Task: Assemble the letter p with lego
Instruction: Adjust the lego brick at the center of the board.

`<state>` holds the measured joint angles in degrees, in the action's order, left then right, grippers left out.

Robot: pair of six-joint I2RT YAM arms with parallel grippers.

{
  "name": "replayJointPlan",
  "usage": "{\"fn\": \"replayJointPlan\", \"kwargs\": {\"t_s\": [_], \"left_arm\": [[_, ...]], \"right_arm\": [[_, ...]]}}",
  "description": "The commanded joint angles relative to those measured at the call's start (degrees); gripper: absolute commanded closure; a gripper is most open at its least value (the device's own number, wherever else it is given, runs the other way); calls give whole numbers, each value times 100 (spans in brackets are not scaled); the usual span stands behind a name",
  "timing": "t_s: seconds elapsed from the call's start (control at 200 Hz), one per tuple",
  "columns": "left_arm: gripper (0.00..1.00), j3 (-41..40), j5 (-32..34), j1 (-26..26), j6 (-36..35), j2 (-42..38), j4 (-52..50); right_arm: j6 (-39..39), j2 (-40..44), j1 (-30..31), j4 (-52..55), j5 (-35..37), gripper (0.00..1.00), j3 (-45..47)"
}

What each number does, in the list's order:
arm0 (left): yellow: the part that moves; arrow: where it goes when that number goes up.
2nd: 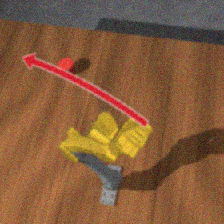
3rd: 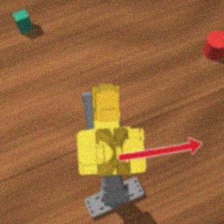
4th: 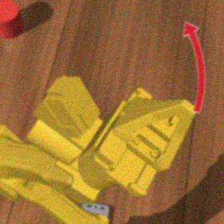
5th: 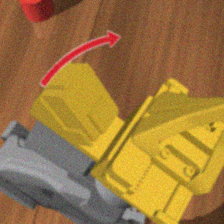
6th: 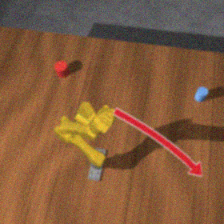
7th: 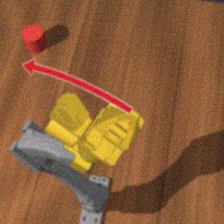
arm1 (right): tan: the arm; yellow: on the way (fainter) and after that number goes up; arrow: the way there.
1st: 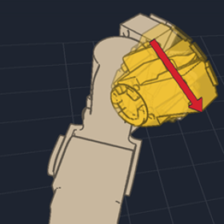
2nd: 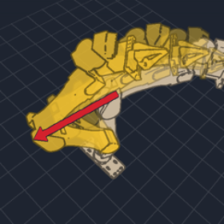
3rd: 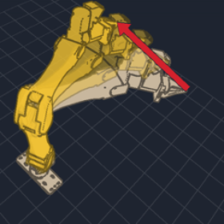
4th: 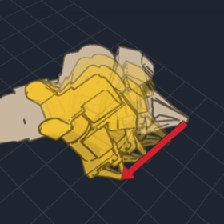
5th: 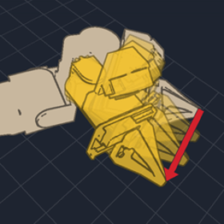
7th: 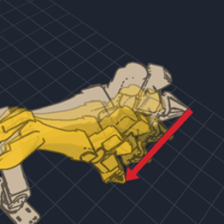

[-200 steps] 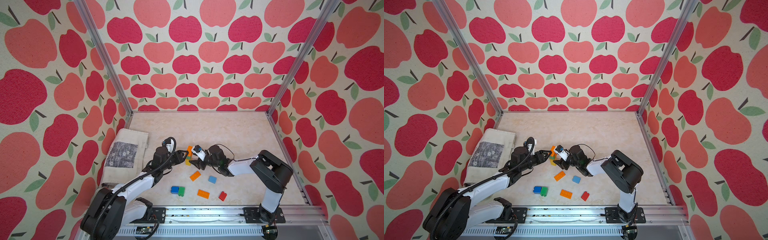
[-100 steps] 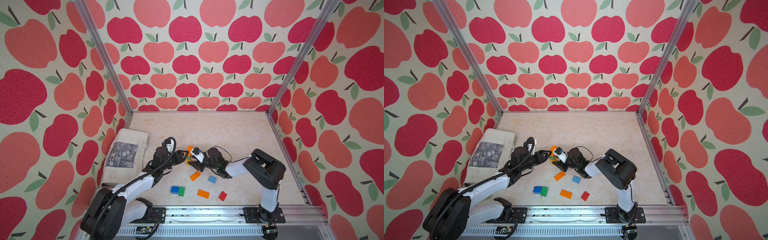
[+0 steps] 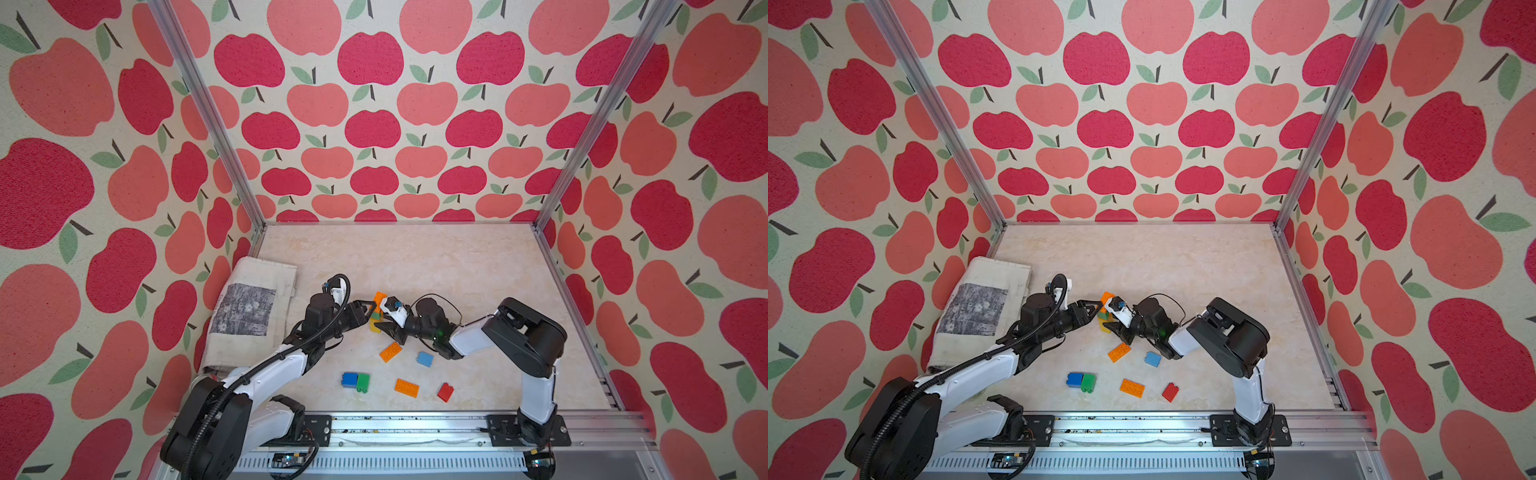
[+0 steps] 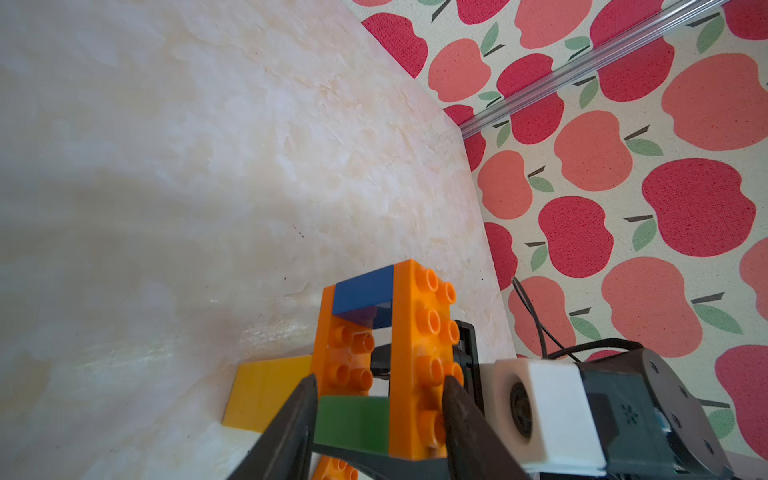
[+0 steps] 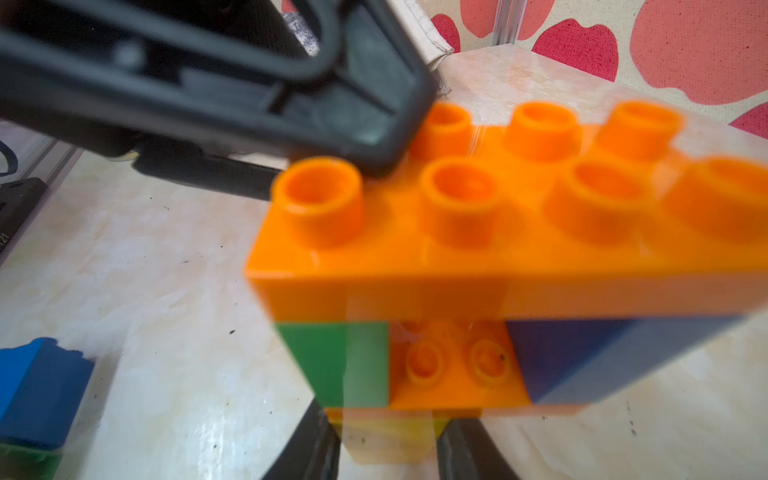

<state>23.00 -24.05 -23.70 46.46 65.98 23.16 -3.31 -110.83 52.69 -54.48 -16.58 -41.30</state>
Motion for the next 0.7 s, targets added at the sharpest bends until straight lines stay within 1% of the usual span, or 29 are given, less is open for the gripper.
{"fn": "replayJointPlan", "kwargs": {"t_s": [0.0, 0.105, 0.16, 0.25, 0.305, 0.425, 0.56, 0.695], "left_arm": [[48, -66, -51, 102, 21, -80, -605], [44, 120, -113, 162, -45, -233, -832], [39, 212, -110, 211, -88, -339, -1006], [32, 327, -44, 331, -194, -797, -1360], [29, 411, 65, 399, -333, -1026, -1696], [27, 505, 191, 628, -595, -1382, -2296], [27, 337, 11, 953, -586, -1636, -2422], [27, 164, -131, 1145, -550, -1752, -2395]], "right_arm": [[11, 80, 46, 109, 139, 70, 40], [-37, 281, 84, 798, 411, 73, -106], [-46, 456, 88, 1246, 646, 73, -180], [-53, 729, 78, 2270, 1081, 74, -397], [-66, 860, 67, 2931, 1341, 74, -582], [22, 1133, -33, 4258, 1798, 74, -930], [253, 1367, -271, 5754, 2319, 74, -1394], [546, 1574, -690, 7051, 2540, 74, -1796]]}}
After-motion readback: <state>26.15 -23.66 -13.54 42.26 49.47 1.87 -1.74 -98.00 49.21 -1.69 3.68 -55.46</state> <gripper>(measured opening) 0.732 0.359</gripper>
